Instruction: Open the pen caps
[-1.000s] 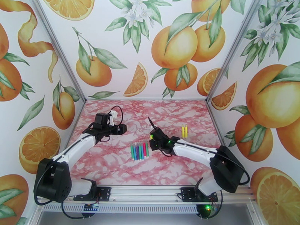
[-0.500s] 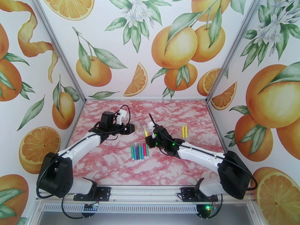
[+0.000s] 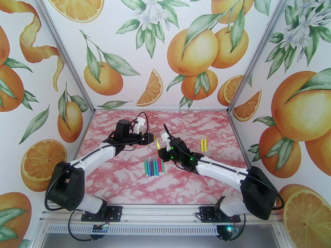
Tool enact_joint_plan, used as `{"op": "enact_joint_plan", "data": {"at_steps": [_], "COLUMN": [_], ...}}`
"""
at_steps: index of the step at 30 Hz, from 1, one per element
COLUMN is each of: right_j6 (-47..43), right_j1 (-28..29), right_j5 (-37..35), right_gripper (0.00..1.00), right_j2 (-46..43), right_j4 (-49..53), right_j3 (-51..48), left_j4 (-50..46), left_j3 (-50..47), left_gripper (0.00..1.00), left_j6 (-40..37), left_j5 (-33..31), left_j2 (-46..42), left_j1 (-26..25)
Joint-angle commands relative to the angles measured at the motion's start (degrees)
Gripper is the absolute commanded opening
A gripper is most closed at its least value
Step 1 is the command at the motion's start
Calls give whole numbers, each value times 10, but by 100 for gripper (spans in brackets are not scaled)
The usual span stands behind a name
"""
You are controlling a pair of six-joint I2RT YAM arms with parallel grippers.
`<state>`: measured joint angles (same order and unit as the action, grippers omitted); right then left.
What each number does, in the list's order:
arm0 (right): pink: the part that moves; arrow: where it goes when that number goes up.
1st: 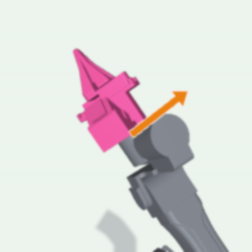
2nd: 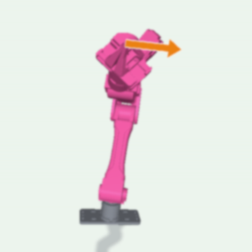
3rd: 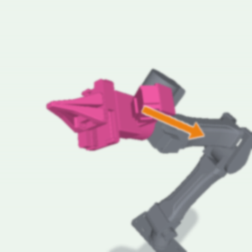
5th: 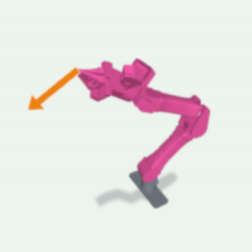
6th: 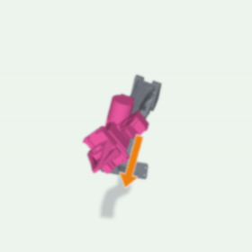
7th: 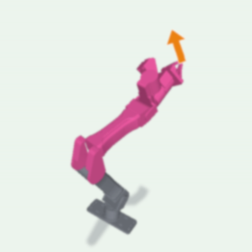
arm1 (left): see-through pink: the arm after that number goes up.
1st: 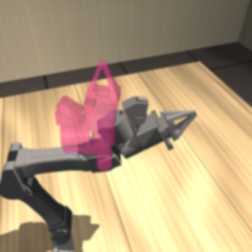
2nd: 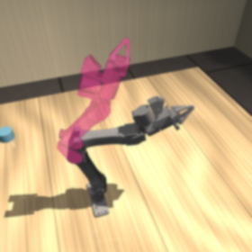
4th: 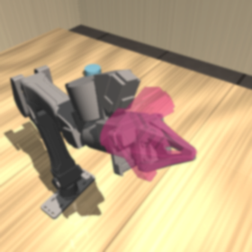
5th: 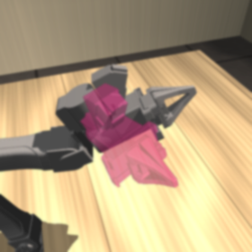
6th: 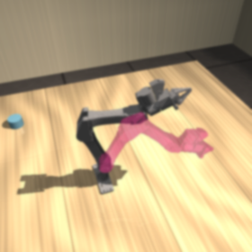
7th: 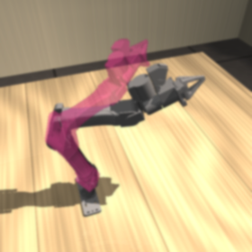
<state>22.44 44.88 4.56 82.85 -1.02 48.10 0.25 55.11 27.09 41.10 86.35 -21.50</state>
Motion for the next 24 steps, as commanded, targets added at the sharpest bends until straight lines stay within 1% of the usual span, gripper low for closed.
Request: {"op": "enact_joint_plan", "data": {"at_steps": [1,4,8,14,16,18,20,23,24], "right_j6": [-13,-15,-21,-24,-25,-26,-26,-27,-28], "right_j1": [4,6,12,15,17,17,16,17,17], "right_j5": [13,16,12,11,10,8,7,1,-1], "right_gripper": [18,18,18,18,18,18,18,18,18], "right_j2": [-11,-13,-15,-16,-16,-16,-16,-16,-17], "right_j4": [-30,-40,-49,-55,-55,-56,-58,-57,-57], "right_j3": [15,14,11,12,12,12,11,11,10], "left_j4": [26,29,45,51,51,50,50,50,50], "left_j3": [21,22,23,29,30,32,32,31,31], "left_gripper": [66,65,59,55,51,41,36,33,30], "left_j6": [6,10,21,26,27,27,28,28,28], "left_j5": [19,21,32,34,36,38,40,40,40], "left_j2": [6,10,18,26,26,27,27,26,26], "left_j1": [-5,-9,-14,-23,-24,-25,-25,-27,-28]}}
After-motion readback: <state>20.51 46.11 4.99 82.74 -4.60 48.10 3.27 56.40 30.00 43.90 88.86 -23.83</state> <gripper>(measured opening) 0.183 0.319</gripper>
